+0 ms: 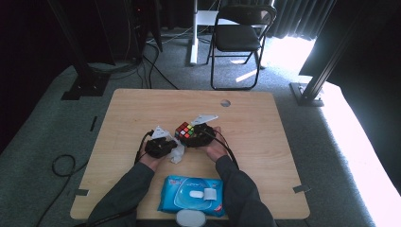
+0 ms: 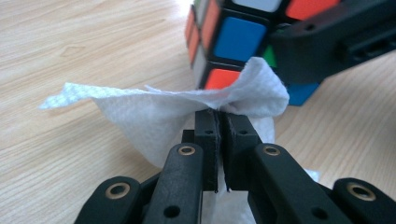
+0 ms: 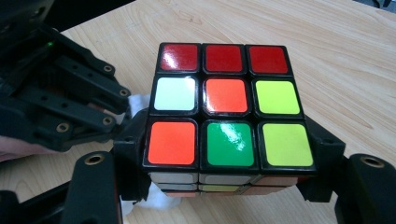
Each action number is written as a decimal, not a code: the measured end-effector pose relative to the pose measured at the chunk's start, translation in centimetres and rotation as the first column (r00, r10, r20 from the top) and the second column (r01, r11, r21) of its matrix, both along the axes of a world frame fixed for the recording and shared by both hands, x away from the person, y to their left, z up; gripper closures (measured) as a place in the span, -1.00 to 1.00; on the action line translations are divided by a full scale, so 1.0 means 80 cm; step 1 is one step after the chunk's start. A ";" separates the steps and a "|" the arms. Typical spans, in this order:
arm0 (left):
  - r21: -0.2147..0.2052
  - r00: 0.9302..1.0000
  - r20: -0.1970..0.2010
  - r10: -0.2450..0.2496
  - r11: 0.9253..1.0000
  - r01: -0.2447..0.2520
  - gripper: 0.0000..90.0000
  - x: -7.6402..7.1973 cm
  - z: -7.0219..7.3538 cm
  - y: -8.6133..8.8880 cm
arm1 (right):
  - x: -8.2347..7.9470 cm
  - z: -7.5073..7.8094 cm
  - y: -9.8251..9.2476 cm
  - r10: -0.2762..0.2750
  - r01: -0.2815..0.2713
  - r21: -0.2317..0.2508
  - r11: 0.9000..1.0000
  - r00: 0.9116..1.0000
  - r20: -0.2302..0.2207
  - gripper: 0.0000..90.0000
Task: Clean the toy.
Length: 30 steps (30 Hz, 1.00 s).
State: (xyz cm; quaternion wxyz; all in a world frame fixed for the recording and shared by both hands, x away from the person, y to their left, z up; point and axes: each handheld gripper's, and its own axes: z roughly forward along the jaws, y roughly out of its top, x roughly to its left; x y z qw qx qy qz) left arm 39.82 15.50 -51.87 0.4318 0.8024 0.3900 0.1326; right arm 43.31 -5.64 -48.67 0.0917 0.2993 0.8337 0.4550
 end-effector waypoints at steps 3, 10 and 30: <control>-0.015 1.000 0.000 0.018 1.000 -0.018 0.91 0.003 0.001 0.004 | 0.000 0.001 -0.002 0.002 -0.002 0.013 1.000 1.000 -0.006 -0.24; -0.065 0.998 -0.019 0.065 0.996 -0.066 0.91 0.009 0.001 0.014 | 0.000 0.003 -0.003 0.013 -0.012 0.032 0.999 1.000 -0.010 -0.24; -0.025 1.000 0.011 -0.027 0.999 0.027 0.91 -0.002 0.000 -0.015 | 0.002 0.008 0.005 0.023 -0.022 0.075 0.997 1.000 -0.016 -0.25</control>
